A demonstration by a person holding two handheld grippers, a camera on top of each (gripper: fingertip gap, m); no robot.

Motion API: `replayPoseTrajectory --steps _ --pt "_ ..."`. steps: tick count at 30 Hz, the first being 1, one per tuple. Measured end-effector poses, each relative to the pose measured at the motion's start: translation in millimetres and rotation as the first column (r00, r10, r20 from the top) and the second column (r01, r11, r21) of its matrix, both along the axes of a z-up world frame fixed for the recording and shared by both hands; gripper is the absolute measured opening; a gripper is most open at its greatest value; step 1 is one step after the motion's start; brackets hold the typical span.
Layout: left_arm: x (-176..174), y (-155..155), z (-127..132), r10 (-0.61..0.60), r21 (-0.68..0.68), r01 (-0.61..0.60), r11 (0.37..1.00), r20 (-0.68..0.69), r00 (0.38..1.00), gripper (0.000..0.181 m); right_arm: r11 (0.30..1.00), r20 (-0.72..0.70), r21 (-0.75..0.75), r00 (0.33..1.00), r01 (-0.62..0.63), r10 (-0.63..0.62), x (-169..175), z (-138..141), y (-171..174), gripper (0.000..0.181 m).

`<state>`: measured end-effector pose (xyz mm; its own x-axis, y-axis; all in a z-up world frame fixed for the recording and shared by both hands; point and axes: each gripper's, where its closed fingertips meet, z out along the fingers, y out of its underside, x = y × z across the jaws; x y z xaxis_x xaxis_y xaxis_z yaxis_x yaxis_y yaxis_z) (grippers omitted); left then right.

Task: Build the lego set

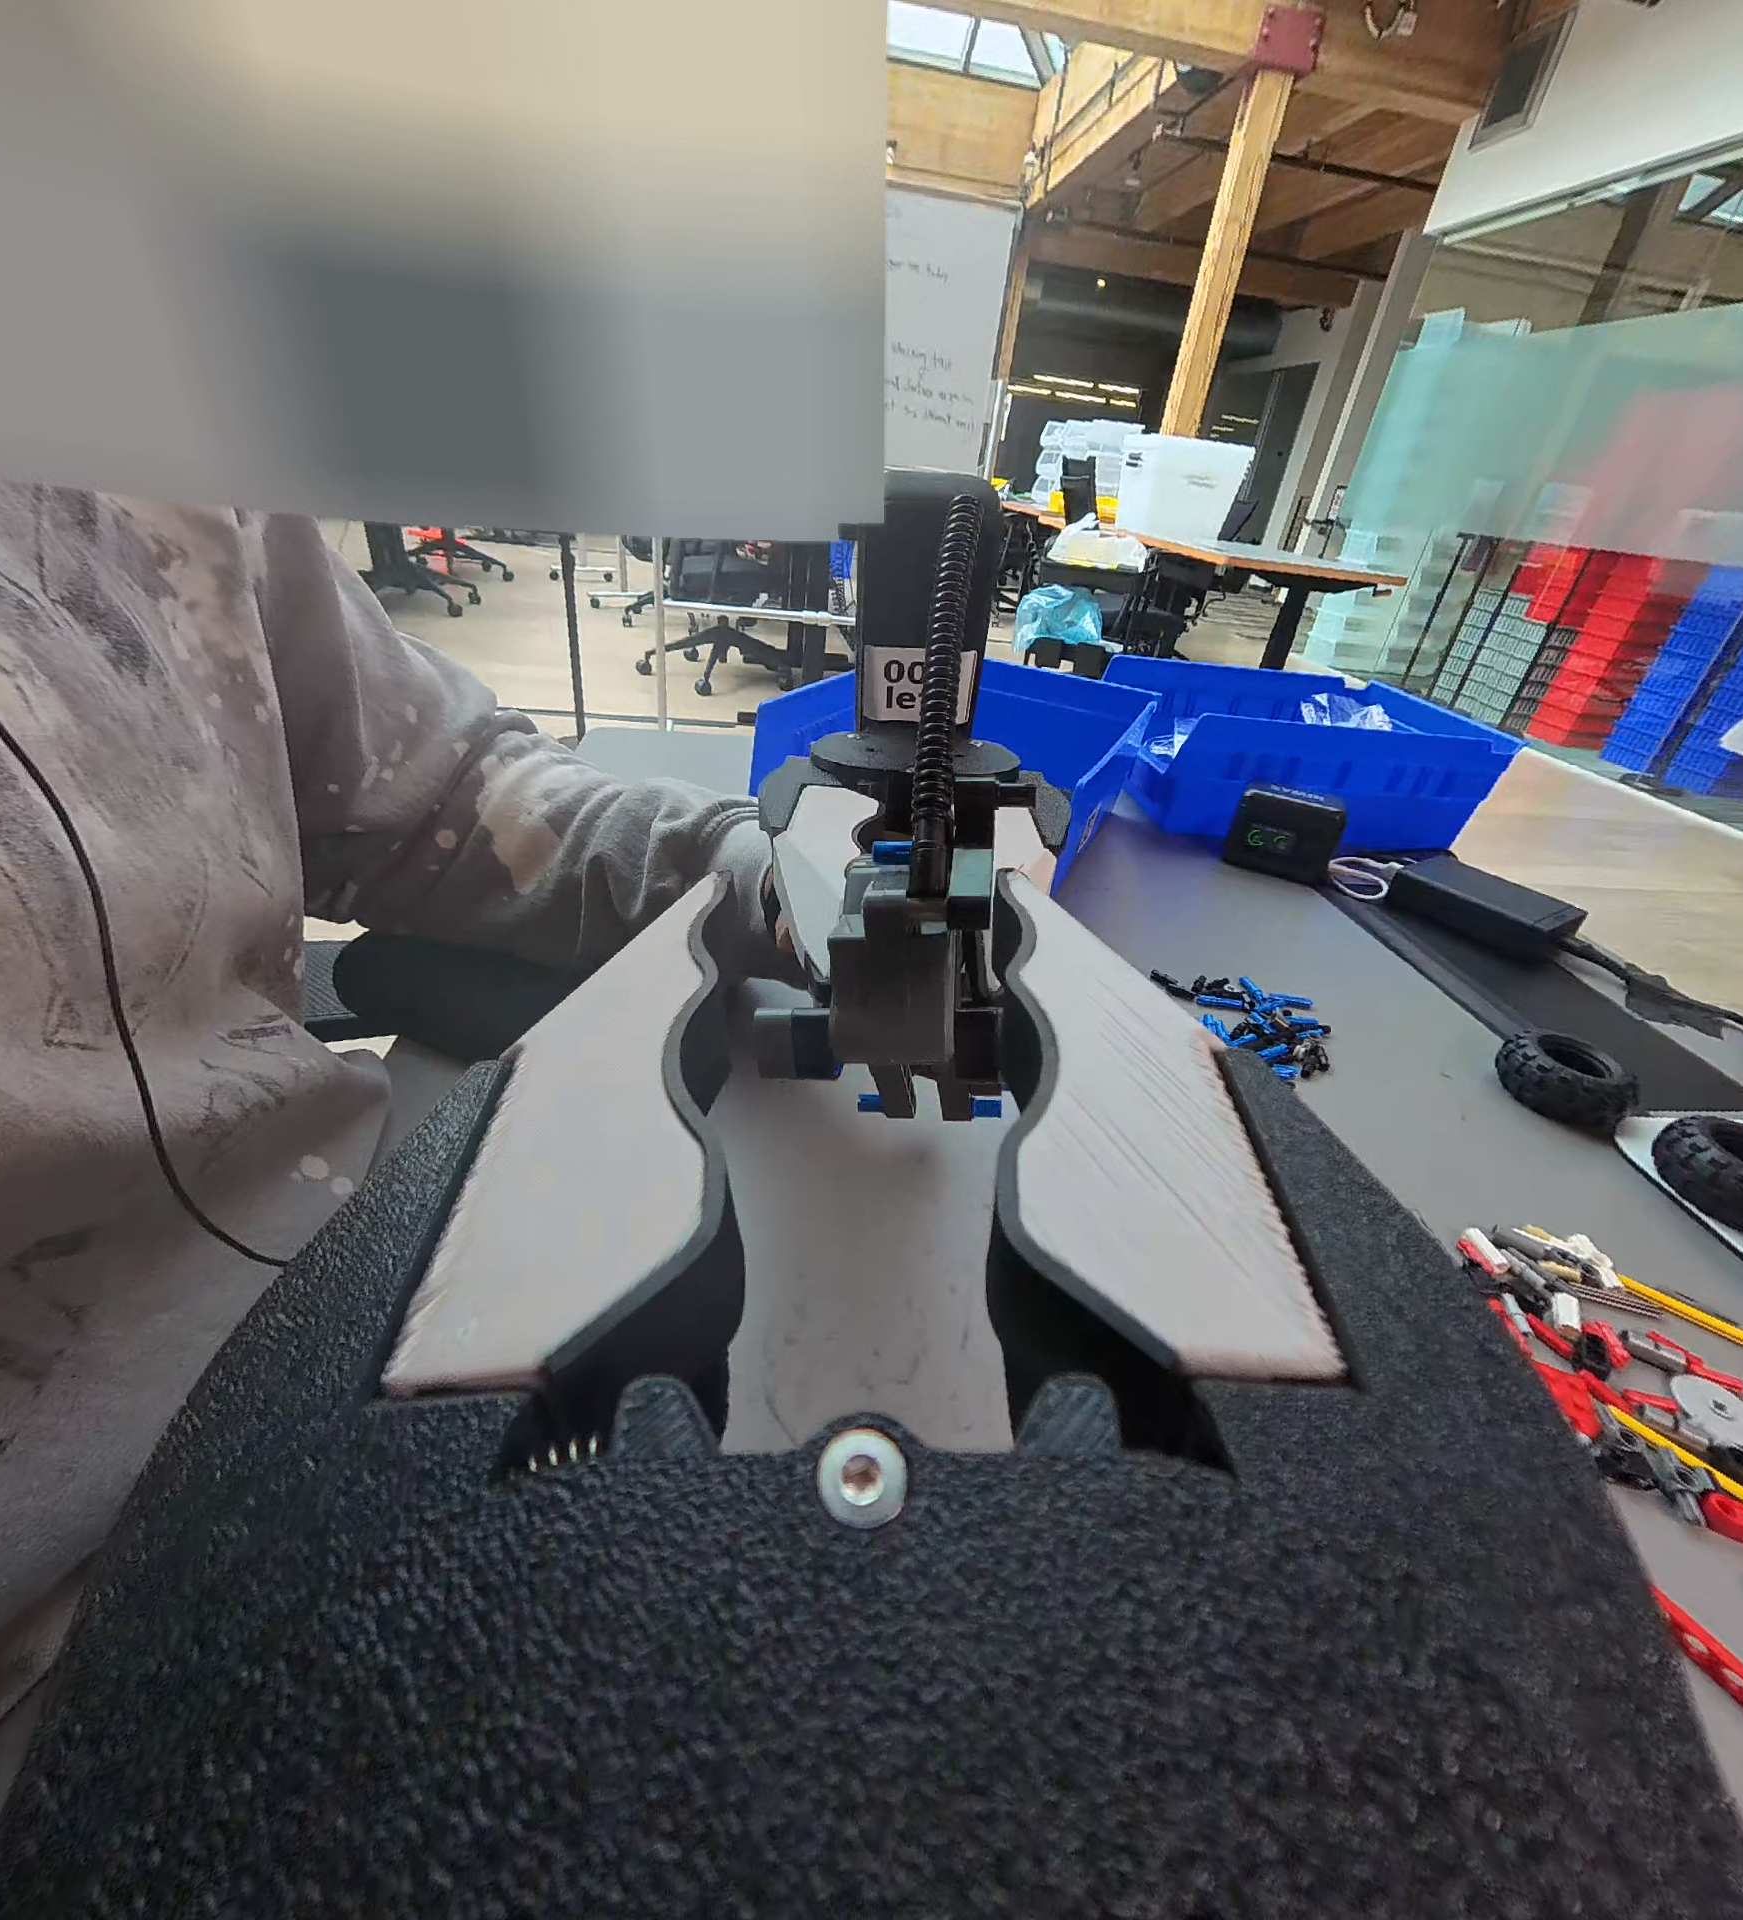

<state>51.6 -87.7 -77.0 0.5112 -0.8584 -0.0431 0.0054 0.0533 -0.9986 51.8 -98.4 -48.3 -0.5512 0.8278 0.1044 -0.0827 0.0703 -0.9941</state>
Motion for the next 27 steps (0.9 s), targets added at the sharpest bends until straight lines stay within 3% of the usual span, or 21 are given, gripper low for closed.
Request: replayPoseTrajectory --steps 8,16,23,27 --pt "-5 6 -5 0.010 -0.098 -0.007 0.995 0.025 1.000 0.029 0.998 0.057 0.007 0.996 0.067 -0.068 -7 -7 10 0.046" --pt "-9 13 -11 0.018 -0.221 -0.001 0.975 0.071 0.997 0.029 0.990 0.118 -0.115 0.991 0.081 -0.067 -13 -13 23 0.041" --pt "-5 13 -12 0.011 -0.259 0.004 0.966 0.054 0.998 0.029 0.945 0.073 -0.321 0.993 -0.065 0.093 -5 -9 31 0.030" --pt "-4 13 -20 0.014 -0.276 -0.016 0.961 -0.011 1.000 0.029 0.919 0.124 -0.374 0.976 -0.122 0.180 -4 -15 30 0.035"
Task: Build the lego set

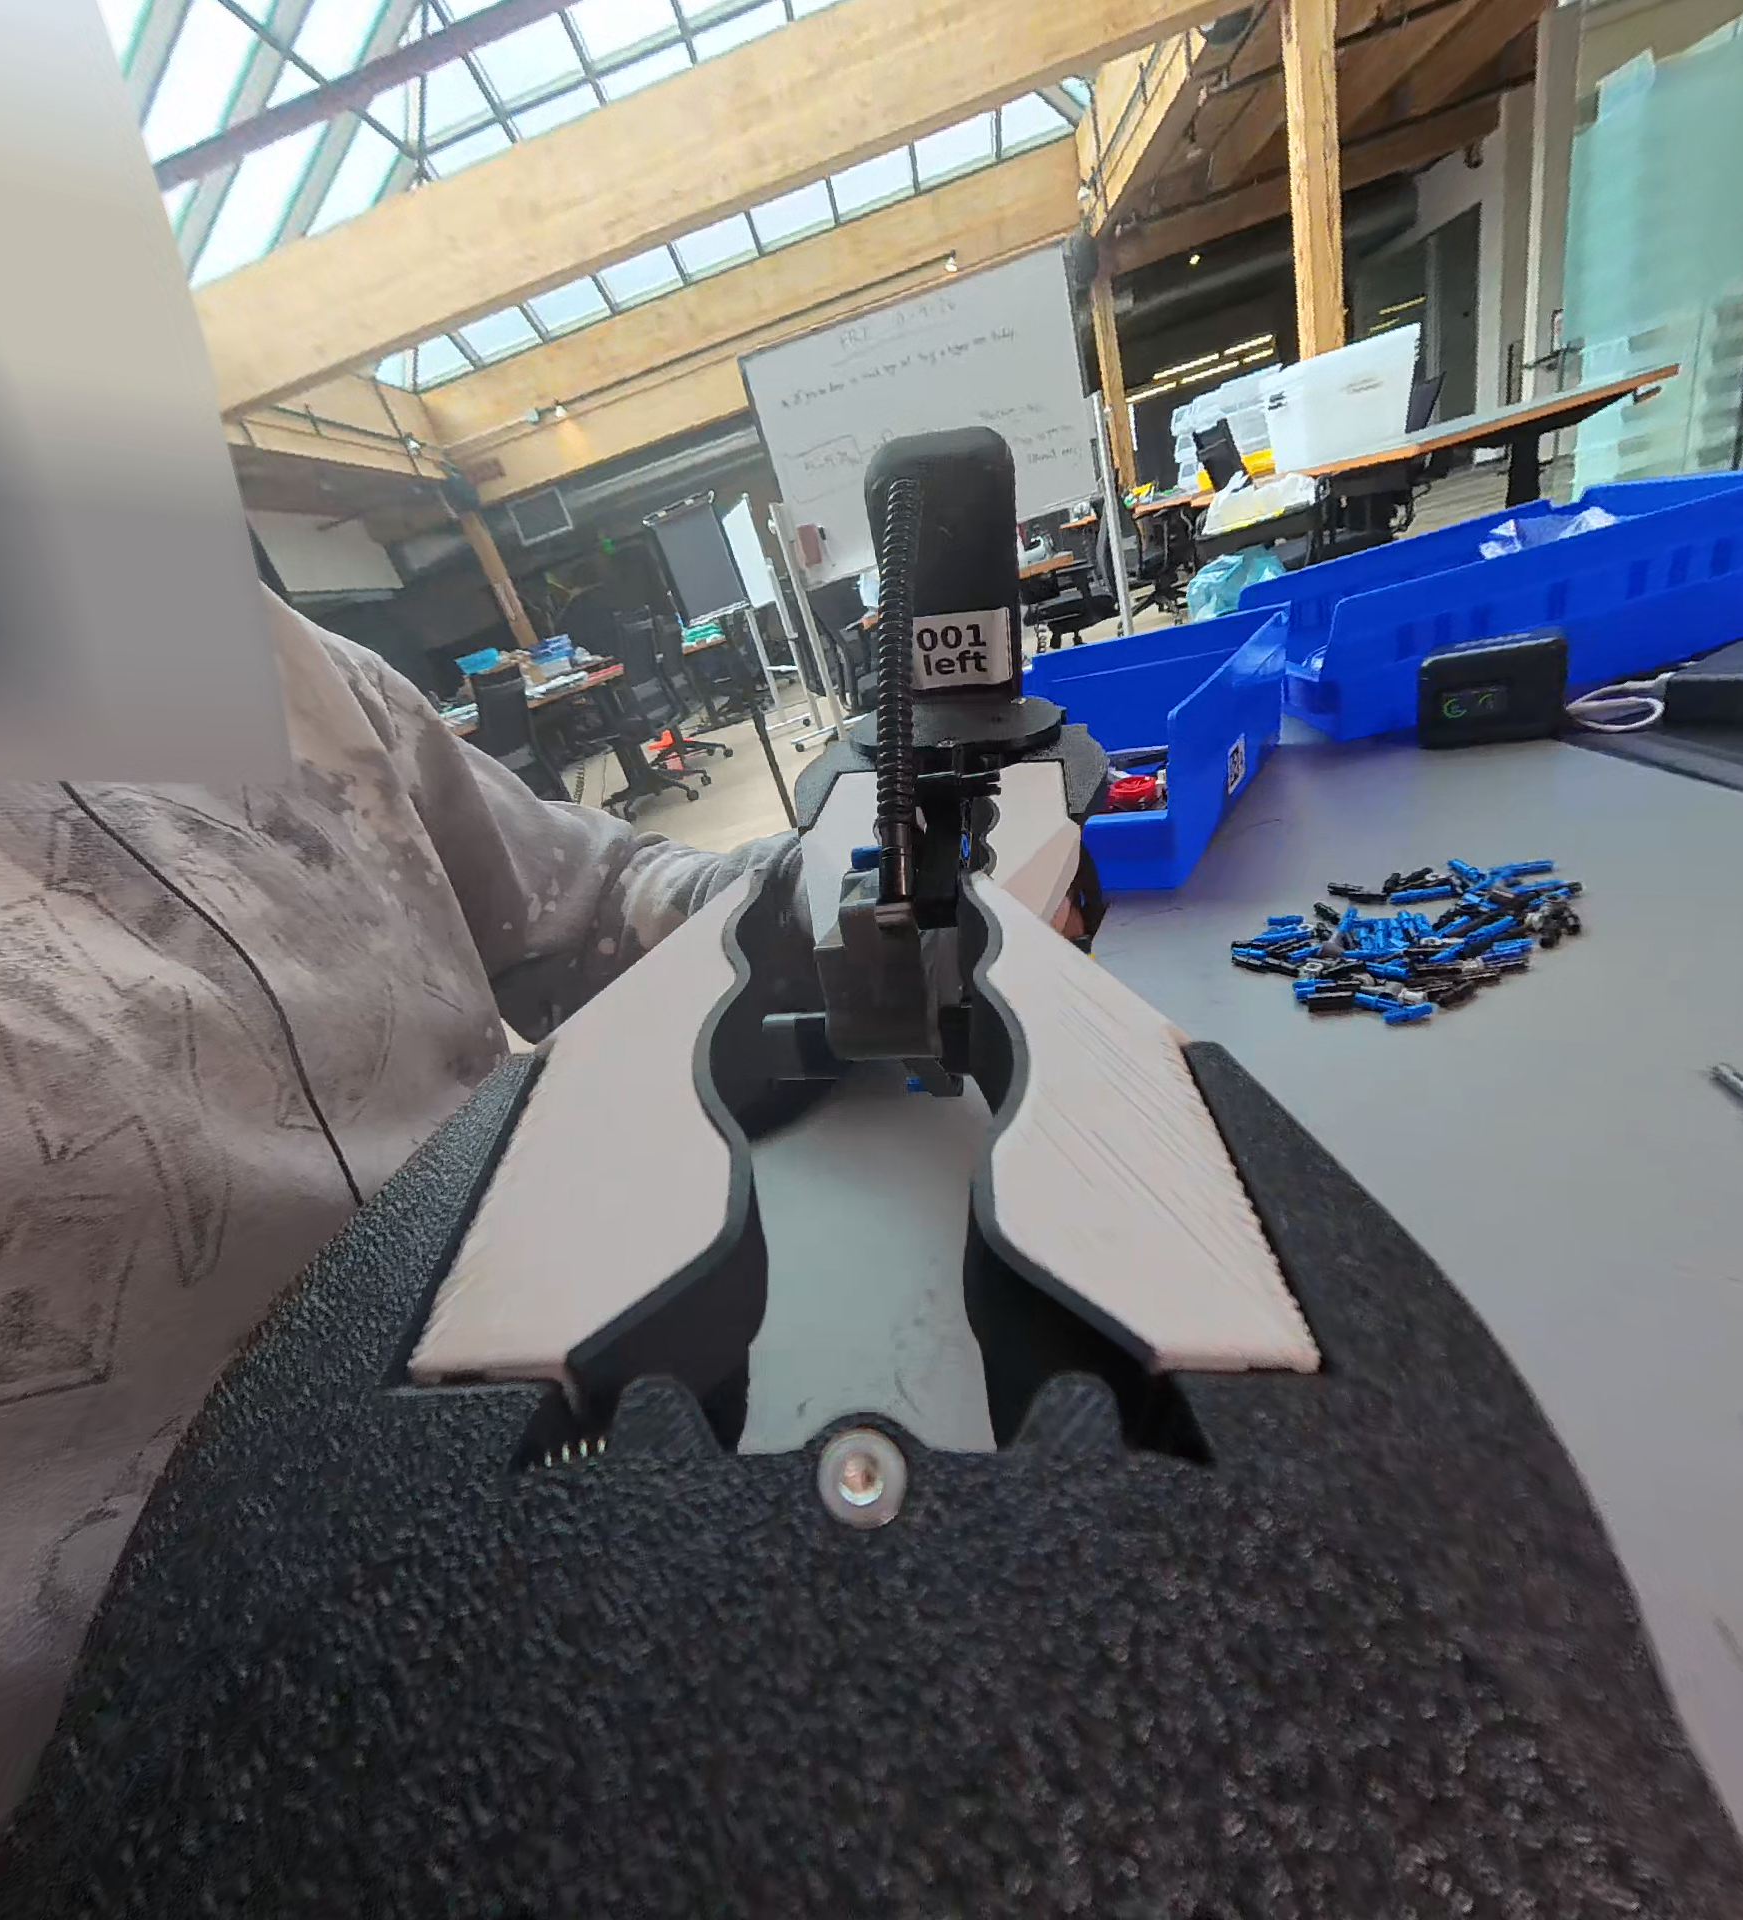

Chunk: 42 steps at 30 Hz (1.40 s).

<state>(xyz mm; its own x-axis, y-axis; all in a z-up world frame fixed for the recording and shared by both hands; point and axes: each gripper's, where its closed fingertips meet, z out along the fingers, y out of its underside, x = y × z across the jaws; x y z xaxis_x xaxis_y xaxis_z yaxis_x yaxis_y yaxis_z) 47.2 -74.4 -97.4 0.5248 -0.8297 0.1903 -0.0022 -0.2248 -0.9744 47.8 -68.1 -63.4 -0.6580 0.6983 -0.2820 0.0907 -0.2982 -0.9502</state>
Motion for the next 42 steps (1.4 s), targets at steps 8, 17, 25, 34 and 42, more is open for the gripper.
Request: replayPoseTrajectory --steps 8,17,25,34,42 --pt "2 1 -10 -0.002 -0.017 0.001 1.000 -0.062 0.998 0.029 0.999 0.058 0.047 0.998 -0.005 0.002 -5 -8 -3 0.043" --pt "3 0 -13 -0.003 -0.013 0.002 1.000 -0.089 0.996 0.029 0.998 0.083 0.063 0.996 -0.017 0.012 -6 -15 -8 0.041" --pt "5 -1 -12 -0.024 -0.043 0.022 0.999 -0.049 0.999 0.029 0.999 0.032 0.029 0.999 -0.015 0.014 -4 -8 -4 0.032" --pt "0 4 -8 -0.009 -0.114 0.016 0.993 0.067 0.998 0.028 0.997 0.021 0.062 0.998 0.055 -0.057 -9 -9 3 0.038" --pt "-6 13 -7 0.038 -0.206 -0.002 0.979 0.174 0.984 0.028 0.995 0.040 0.028 0.995 0.094 -0.095 -15 -8 9 0.048"
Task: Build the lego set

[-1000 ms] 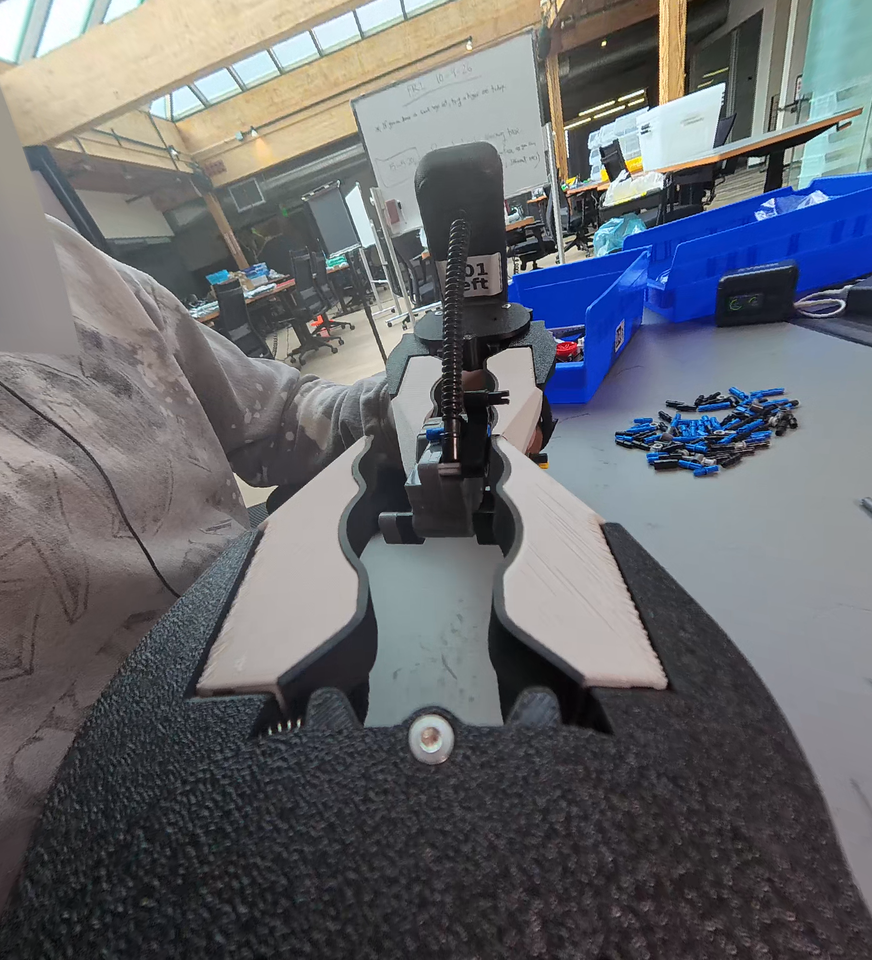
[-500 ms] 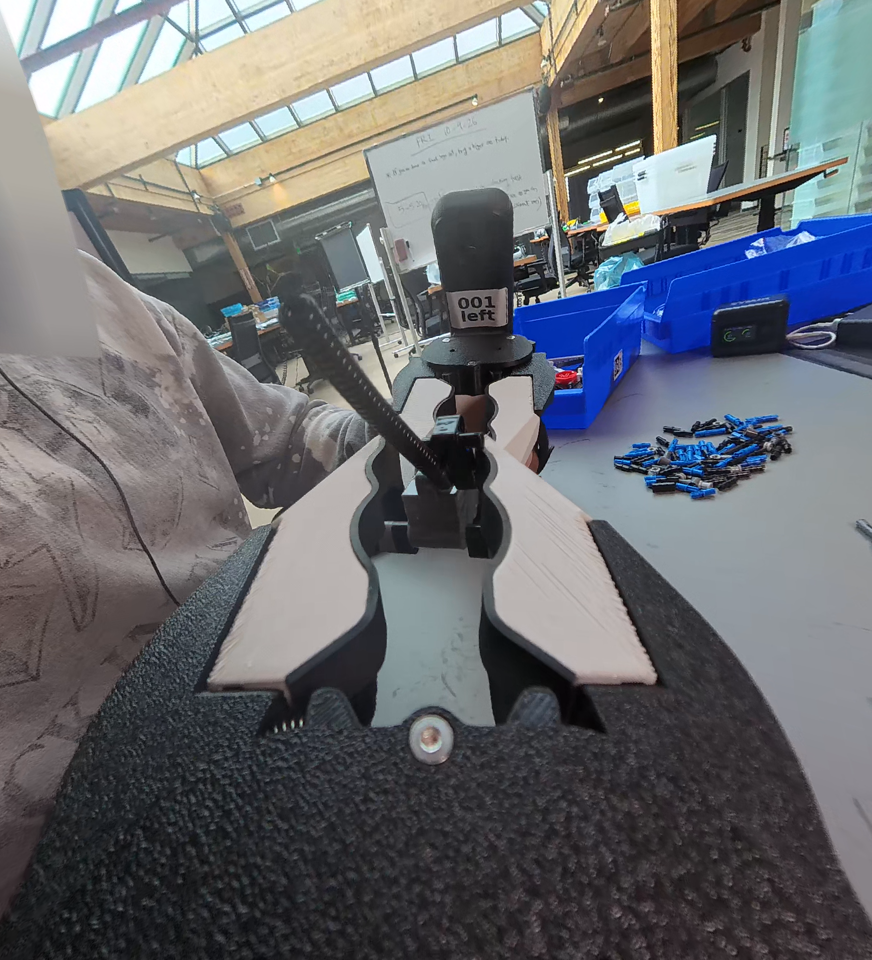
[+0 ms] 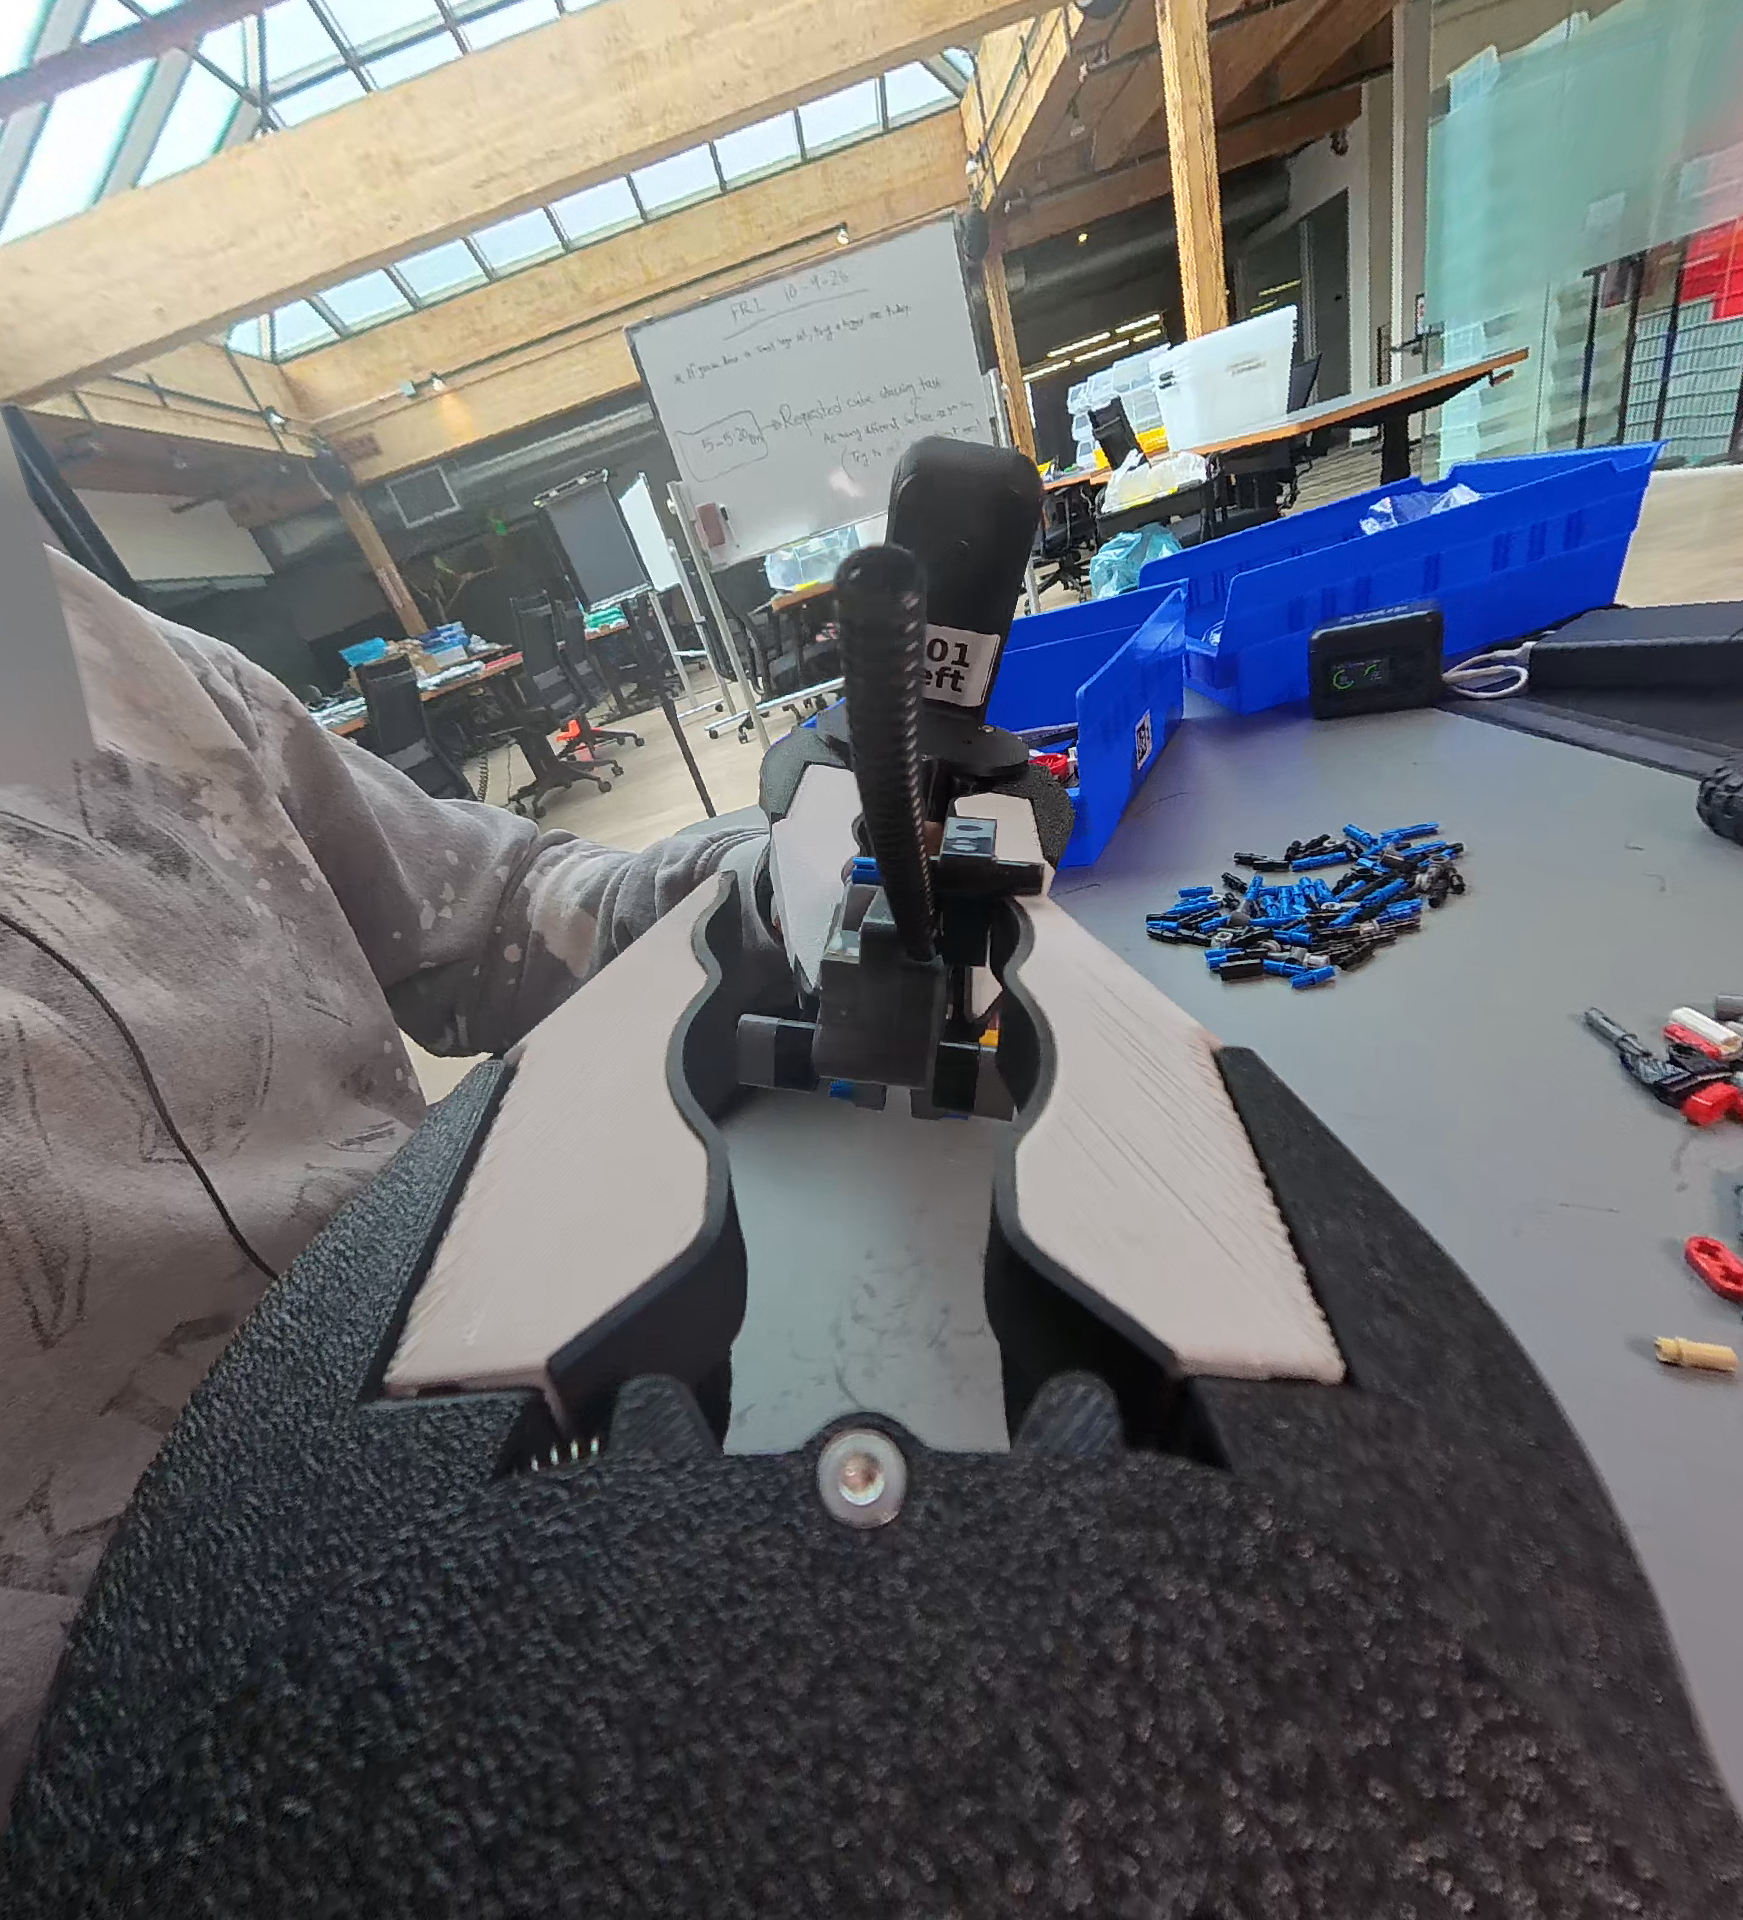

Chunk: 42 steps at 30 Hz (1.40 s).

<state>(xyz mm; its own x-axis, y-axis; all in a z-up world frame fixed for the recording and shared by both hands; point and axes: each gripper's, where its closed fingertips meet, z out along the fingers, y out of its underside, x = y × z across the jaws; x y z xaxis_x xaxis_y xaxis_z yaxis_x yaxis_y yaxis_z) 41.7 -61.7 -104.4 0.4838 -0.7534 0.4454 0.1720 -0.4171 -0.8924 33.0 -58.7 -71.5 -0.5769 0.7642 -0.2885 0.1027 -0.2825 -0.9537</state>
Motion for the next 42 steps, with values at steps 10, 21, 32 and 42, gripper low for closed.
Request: replayPoseTrajectory --steps 10,21,32,42 --pt "-7 8 -3 0.023 -0.167 0.006 0.986 0.174 0.984 0.027 1.000 0.071 -0.017 0.997 0.014 -0.013 -5 -8 6 0.061" --pt "3 4 -30 -0.007 -0.225 0.003 0.974 -0.017 1.000 0.028 0.979 0.242 0.195 0.970 -0.064 0.015 -3 -41 -10 0.072" --pt "2 3 -26 -0.003 -0.121 -0.009 0.993 -0.105 0.994 0.028 0.979 0.215 0.194 0.976 -0.066 0.024 2 -33 -15 0.075" --pt "0 4 -38 -0.007 -0.177 -0.016 0.984 -0.129 0.992 0.028 0.972 0.260 0.227 0.966 -0.056 -0.005 -4 -49 -16 0.079"
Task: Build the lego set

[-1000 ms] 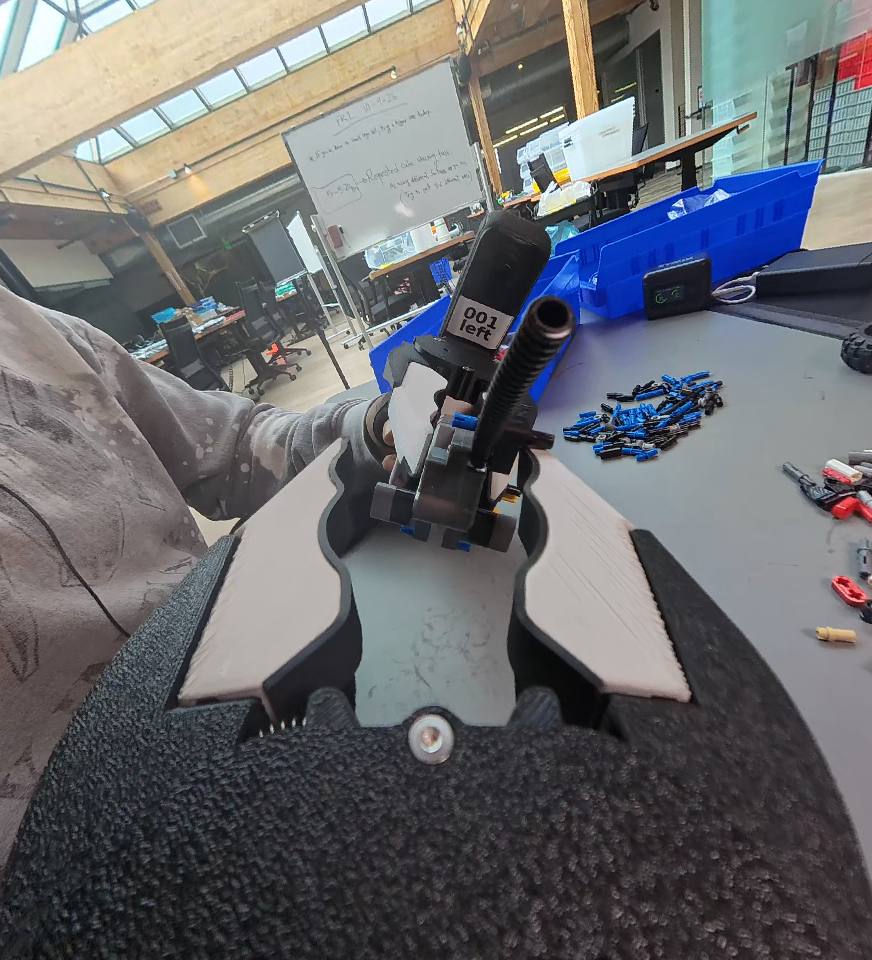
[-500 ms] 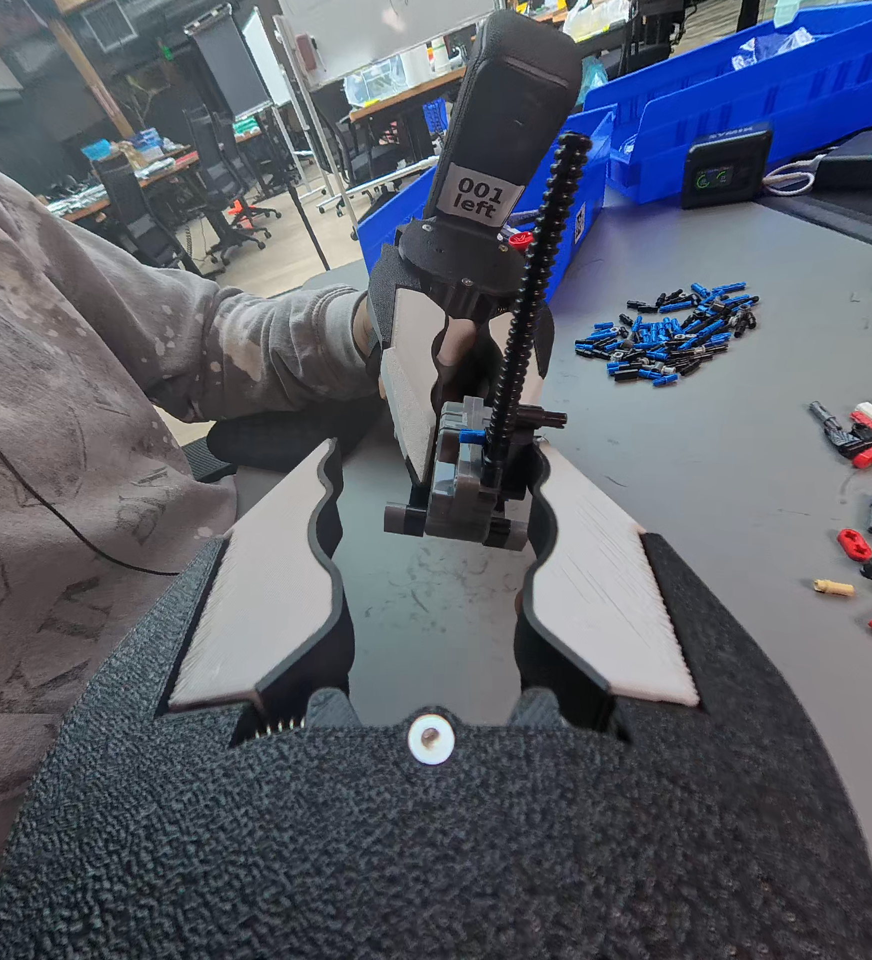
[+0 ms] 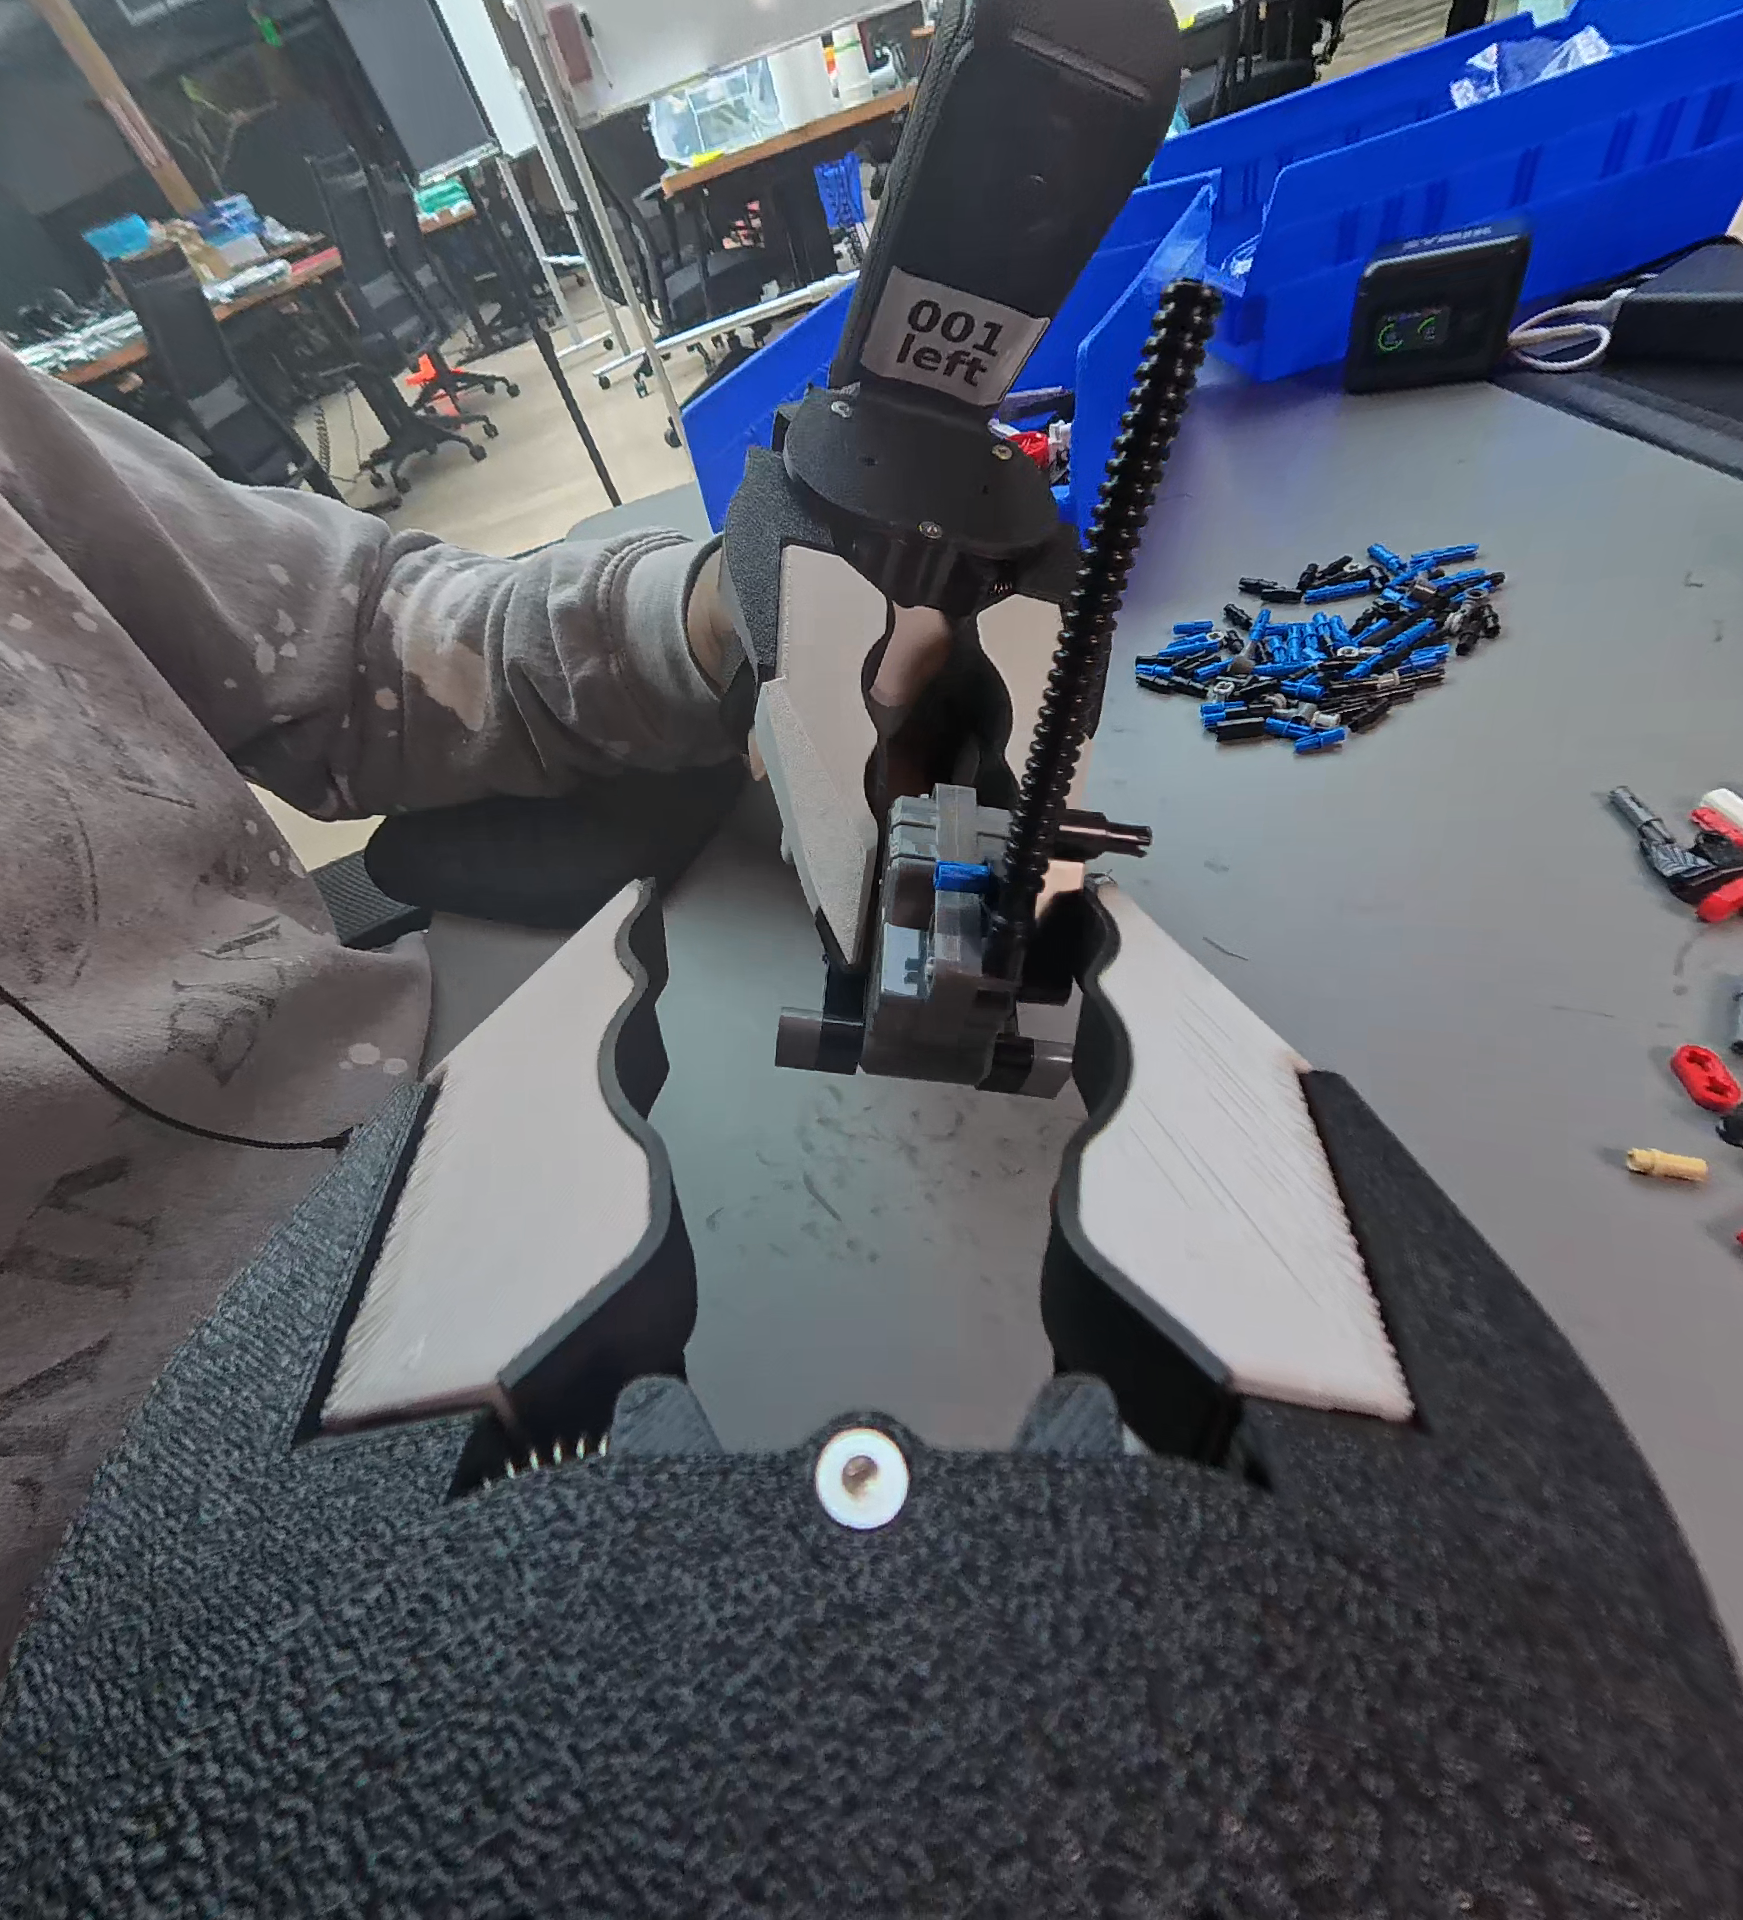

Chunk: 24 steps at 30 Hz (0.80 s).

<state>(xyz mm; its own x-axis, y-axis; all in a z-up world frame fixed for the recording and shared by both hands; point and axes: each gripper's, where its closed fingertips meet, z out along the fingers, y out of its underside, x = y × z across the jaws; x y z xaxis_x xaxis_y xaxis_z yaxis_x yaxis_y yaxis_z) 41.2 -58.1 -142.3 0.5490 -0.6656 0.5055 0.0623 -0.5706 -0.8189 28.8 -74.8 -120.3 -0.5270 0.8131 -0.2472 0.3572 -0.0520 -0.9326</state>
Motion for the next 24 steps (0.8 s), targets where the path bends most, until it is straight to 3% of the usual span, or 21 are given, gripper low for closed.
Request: replayPoseTrajectory --steps 6,13,18,24 --pt "-3 -2 -11 -0.014 -0.005 0.013 1.000 -0.077 0.997 0.028 0.998 0.023 0.068 1.000 0.006 -0.008 -3 -14 -2 0.081" --pt "-8 -7 -30 -0.056 0.050 0.073 0.996 -0.278 0.959 0.028 0.996 0.034 0.093 0.999 -0.017 0.014 -3 -24 -5 0.078" --pt "-11 -11 -43 -0.092 0.039 0.116 0.992 -0.389 0.916 0.028 0.988 0.075 0.151 0.997 -0.025 0.014 0 -36 -1 0.077" --pt "-10 -17 -55 -0.194 0.063 0.259 0.964 -0.504 0.842 0.028 0.952 0.181 0.299 0.983 -0.063 0.008 8 -65 5 0.068"
